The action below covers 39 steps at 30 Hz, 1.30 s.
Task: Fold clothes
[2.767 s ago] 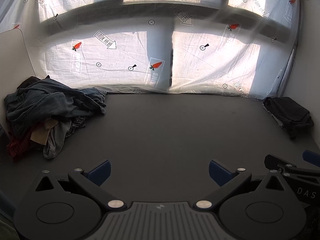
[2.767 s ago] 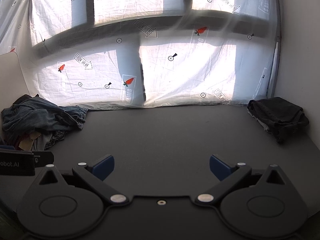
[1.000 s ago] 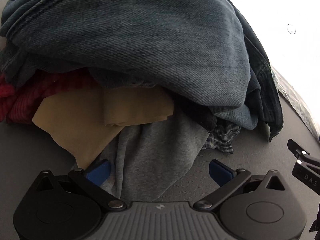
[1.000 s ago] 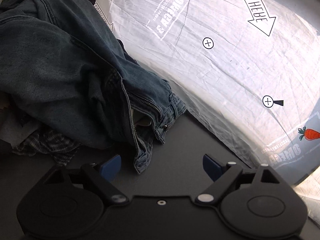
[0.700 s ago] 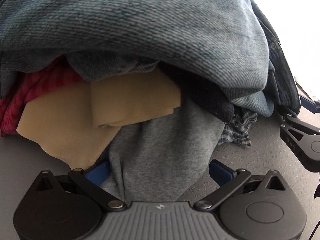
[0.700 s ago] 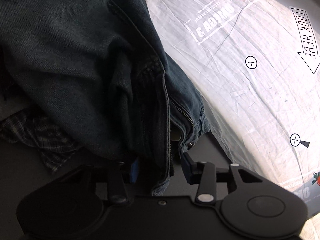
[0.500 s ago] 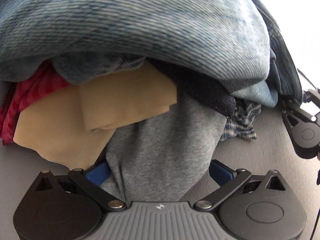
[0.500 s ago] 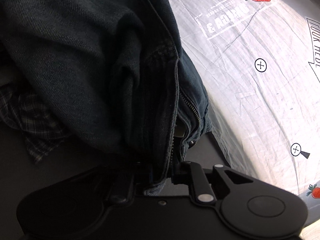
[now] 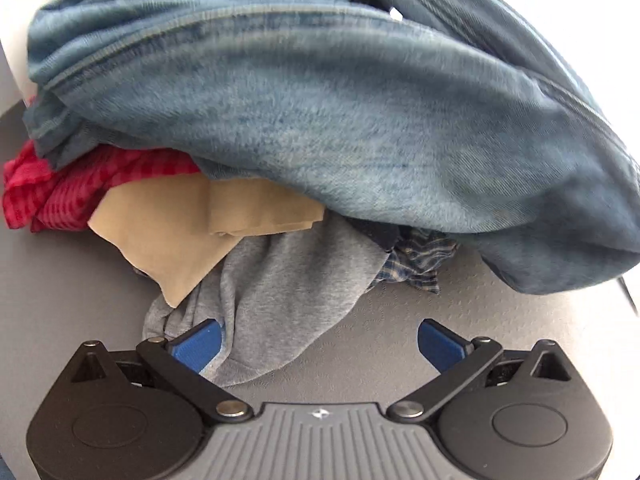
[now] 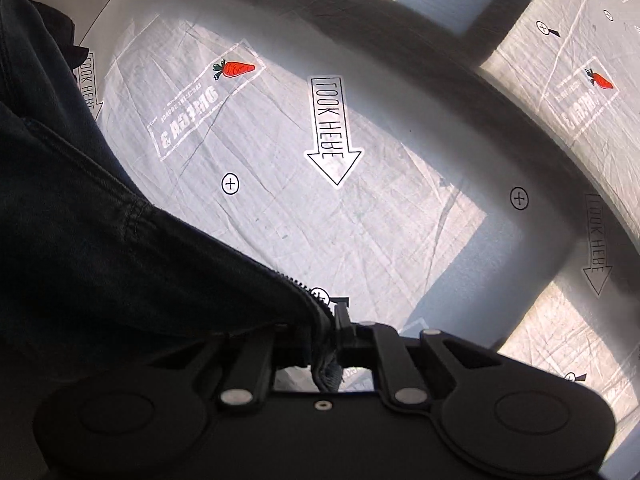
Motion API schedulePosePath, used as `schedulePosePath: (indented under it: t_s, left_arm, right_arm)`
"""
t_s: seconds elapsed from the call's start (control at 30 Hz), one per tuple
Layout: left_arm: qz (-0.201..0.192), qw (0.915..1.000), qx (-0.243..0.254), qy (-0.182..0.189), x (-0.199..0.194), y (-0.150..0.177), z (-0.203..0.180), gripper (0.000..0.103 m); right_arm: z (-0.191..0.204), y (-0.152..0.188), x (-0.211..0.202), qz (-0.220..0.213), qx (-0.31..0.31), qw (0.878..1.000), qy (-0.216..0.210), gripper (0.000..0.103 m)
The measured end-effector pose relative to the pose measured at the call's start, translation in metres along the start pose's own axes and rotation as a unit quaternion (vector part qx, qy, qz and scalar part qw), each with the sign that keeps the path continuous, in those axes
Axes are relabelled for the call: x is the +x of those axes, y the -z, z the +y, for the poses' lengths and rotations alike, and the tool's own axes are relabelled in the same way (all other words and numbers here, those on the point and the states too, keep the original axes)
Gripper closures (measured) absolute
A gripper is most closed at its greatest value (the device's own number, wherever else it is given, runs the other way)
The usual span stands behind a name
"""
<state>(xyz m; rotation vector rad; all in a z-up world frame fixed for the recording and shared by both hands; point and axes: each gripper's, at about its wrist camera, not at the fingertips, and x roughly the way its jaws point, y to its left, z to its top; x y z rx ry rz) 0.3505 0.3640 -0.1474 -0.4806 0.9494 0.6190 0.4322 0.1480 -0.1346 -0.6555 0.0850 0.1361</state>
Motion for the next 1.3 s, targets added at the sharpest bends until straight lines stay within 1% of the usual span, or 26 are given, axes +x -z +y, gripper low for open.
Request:
schedulePosePath:
  t_s: [0.07, 0.13, 0.23, 0.33, 0.37, 0.43, 0.5, 0.57, 0.6, 0.67, 0.7, 0.73, 0.77, 0.83, 0.87, 0.9, 0.93, 0.97, 1.0, 1.07, 1.13, 1.17, 1.2, 1.23, 1.3]
  left_arm:
    - [-0.022, 0.9996, 0.018, -0.006, -0.026, 0.010, -0.014, 0.000]
    - [-0.042, 0.9987, 0.029, -0.005, -0.057, 0.023, -0.026, 0.000]
    - [-0.062, 0.9976, 0.032, 0.005, -0.098, 0.042, -0.028, 0.000]
    - [-0.068, 0.9970, 0.033, 0.017, -0.135, 0.074, -0.054, 0.000]
    - [-0.066, 0.9969, 0.037, 0.024, -0.146, 0.087, -0.061, 0.000]
    - [-0.059, 0.9958, 0.056, 0.042, -0.169, 0.116, -0.082, 0.000]
    - [-0.059, 0.9939, 0.079, 0.050, -0.183, 0.145, -0.100, 0.000]
    - [-0.057, 0.9917, 0.101, 0.056, -0.192, 0.173, -0.116, 0.000]
    - [-0.052, 0.9909, 0.109, 0.061, -0.189, 0.184, -0.122, 0.000]
    - [-0.042, 0.9889, 0.123, 0.071, -0.185, 0.205, -0.134, 0.000]
    - [-0.036, 0.9879, 0.129, 0.079, -0.183, 0.214, -0.140, 0.000]
    - [-0.031, 0.9868, 0.133, 0.087, -0.180, 0.221, -0.145, 0.000]
    - [-0.025, 0.9861, 0.135, 0.093, -0.179, 0.228, -0.151, 0.000]
    - [-0.014, 0.9860, 0.133, 0.099, -0.173, 0.232, -0.158, 0.000]
    - [-0.011, 0.9867, 0.129, 0.098, -0.171, 0.233, -0.161, 0.000]
    - [-0.010, 0.9877, 0.124, 0.096, -0.170, 0.233, -0.162, 0.000]
    - [-0.009, 0.9886, 0.118, 0.093, -0.168, 0.234, -0.164, 0.000]
    - [-0.008, 0.9898, 0.110, 0.090, -0.167, 0.233, -0.164, 0.000]
    - [-0.007, 0.9912, 0.101, 0.086, -0.165, 0.231, -0.162, 0.000]
    - [-0.006, 0.9935, 0.083, 0.078, -0.162, 0.226, -0.157, 0.000]
    - [-0.007, 0.9951, 0.071, 0.068, -0.159, 0.218, -0.152, 0.000]
    - [-0.010, 0.9956, 0.070, 0.061, -0.157, 0.212, -0.150, 0.000]
    - [-0.013, 0.9961, 0.068, 0.055, -0.155, 0.206, -0.148, 0.000]
    - [-0.017, 0.9964, 0.067, 0.048, -0.153, 0.200, -0.145, 0.000]
    - [-0.024, 0.9970, 0.065, 0.035, -0.149, 0.188, -0.140, 0.000]
  right_arm:
    - [-0.047, 0.019, -0.024, 0.002, 0.017, 0.999, 0.029, 0.093]
    - [-0.087, 0.036, -0.055, 0.001, 0.029, 0.998, 0.046, 0.093]
    - [-0.146, 0.069, -0.102, 0.012, 0.032, 0.996, 0.082, 0.093]
    - [-0.205, 0.111, -0.142, 0.052, 0.044, 0.990, 0.124, 0.093]
    - [-0.229, 0.129, -0.155, 0.074, 0.051, 0.986, 0.143, 0.093]
    - [-0.278, 0.170, -0.181, 0.124, 0.061, 0.971, 0.196, 0.093]
    - [-0.324, 0.214, -0.202, 0.176, 0.077, 0.951, 0.244, 0.093]
    - [-0.364, 0.254, -0.223, 0.227, 0.094, 0.928, 0.279, 0.092]
    - [-0.381, 0.277, -0.235, 0.251, 0.103, 0.918, 0.289, 0.092]
    - [-0.397, 0.311, -0.248, 0.289, 0.100, 0.910, 0.280, 0.091]
    - [-0.402, 0.328, -0.252, 0.316, 0.098, 0.906, 0.266, 0.091]
    - [-0.402, 0.343, -0.254, 0.347, 0.108, 0.900, 0.242, 0.091]
    - [-0.402, 0.352, -0.255, 0.367, 0.133, 0.894, 0.221, 0.089]
    - [-0.400, 0.368, -0.258, 0.406, 0.183, 0.878, 0.178, 0.085]
    - [-0.399, 0.377, -0.260, 0.424, 0.208, 0.868, 0.155, 0.079]
    - [-0.398, 0.381, -0.262, 0.433, 0.225, 0.861, 0.141, 0.075]
    - [-0.396, 0.377, -0.262, 0.425, 0.229, 0.864, 0.141, 0.072]
    - [-0.394, 0.371, -0.264, 0.411, 0.230, 0.871, 0.141, 0.067]
    - [-0.392, 0.362, -0.263, 0.388, 0.231, 0.882, 0.138, 0.063]
    - [-0.396, 0.343, -0.254, 0.340, 0.237, 0.901, 0.129, 0.059]
    - [-0.402, 0.328, -0.239, 0.303, 0.241, 0.913, 0.127, 0.052]
    - [-0.405, 0.321, -0.227, 0.289, 0.240, 0.919, 0.122, 0.045]
    - [-0.407, 0.316, -0.216, 0.281, 0.240, 0.922, 0.117, 0.042]
    - [-0.408, 0.314, -0.203, 0.278, 0.239, 0.923, 0.114, 0.042]
    - [-0.408, 0.313, -0.176, 0.283, 0.236, 0.923, 0.110, 0.043]
